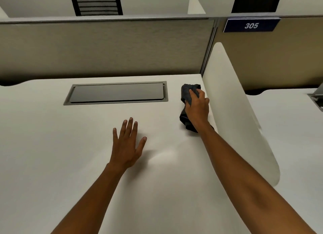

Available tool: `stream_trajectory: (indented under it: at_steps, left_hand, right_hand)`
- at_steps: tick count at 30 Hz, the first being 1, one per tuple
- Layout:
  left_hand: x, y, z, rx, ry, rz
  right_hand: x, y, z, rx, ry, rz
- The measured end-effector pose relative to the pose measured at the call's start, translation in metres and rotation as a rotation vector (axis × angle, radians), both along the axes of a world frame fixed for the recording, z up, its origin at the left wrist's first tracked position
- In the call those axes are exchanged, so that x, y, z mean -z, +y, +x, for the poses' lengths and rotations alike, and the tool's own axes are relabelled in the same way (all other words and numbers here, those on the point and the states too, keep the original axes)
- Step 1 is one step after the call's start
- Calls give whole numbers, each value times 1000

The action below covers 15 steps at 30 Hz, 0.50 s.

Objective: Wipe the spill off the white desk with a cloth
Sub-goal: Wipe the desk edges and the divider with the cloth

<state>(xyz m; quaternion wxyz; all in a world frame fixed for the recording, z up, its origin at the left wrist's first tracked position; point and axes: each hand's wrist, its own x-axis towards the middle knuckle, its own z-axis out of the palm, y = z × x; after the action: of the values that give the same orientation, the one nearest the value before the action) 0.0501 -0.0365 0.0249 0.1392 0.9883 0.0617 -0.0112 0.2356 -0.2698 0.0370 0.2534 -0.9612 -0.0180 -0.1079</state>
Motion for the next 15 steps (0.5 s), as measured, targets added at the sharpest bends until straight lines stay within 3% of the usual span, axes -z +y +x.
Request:
stream_trajectory:
  at_steps: [10,15]
  left_hand:
    - [7,4,41,2,12,34]
    - [16,6,40,-14,45,35]
  right_hand:
    - [25,24,86,-27,18,-60]
    - [40,30,92,-14,162,-194]
